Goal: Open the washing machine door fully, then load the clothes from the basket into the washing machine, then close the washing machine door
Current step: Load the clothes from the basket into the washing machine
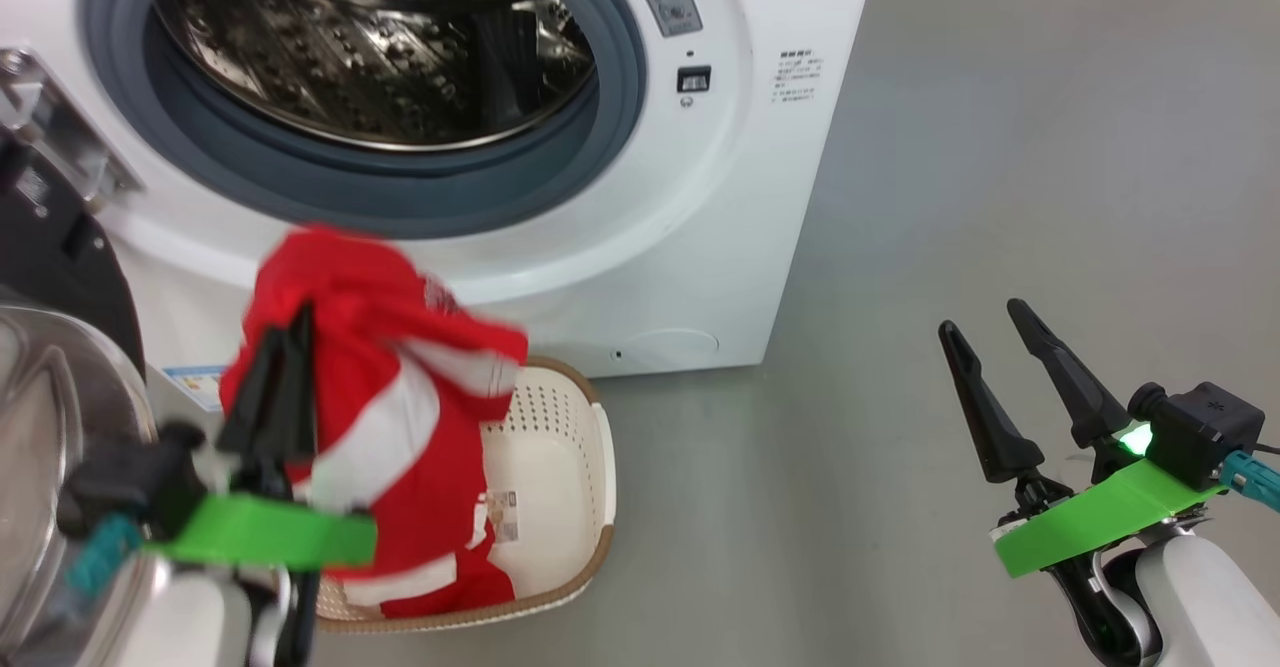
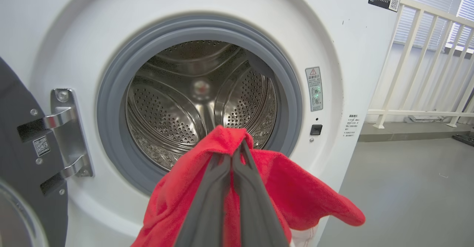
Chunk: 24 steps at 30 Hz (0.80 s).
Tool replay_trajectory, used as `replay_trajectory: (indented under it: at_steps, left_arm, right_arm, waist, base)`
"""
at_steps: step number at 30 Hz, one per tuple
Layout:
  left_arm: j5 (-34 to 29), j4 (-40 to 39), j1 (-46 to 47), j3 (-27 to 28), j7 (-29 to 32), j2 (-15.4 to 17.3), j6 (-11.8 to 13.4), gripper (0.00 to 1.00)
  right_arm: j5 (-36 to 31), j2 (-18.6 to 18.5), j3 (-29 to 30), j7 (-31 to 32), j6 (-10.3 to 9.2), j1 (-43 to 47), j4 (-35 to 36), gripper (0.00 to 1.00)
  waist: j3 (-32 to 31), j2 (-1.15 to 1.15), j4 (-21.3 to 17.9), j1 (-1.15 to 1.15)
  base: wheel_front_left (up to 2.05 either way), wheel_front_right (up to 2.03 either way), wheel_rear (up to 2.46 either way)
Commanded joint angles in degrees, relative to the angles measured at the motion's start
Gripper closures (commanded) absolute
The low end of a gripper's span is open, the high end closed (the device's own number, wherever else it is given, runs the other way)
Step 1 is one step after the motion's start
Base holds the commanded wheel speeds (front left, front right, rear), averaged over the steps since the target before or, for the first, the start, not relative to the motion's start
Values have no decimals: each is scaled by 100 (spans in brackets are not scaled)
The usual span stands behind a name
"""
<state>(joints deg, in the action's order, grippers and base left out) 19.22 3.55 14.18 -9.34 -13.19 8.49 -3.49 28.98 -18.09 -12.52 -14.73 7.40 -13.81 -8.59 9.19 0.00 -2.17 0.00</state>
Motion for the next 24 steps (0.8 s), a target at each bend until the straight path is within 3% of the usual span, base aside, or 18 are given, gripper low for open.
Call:
replay_trajectory:
  at_steps: [1, 9, 24]
  left_arm:
    - [-56, -104, 367, 188, -13, 138, -9, 100]
    - [-75, 420, 1578, 251, -59, 177, -41, 100]
    - [-345, 2433, 3954, 248, -118, 526, -96, 100]
  right_arm:
    - [16, -67, -97, -27, 9, -28, 160, 0]
    - [4, -11, -84, -27, 9, -191, 242, 0]
    - [-81, 170, -21, -27, 9, -655, 468, 0]
  waist:
    - [123, 0, -33, 0]
    - [640, 0, -219, 0]
    - [1899, 0, -643, 0]
  base:
    - [0, 0, 0]
    - [0, 0, 0]
    - [0, 0, 0]
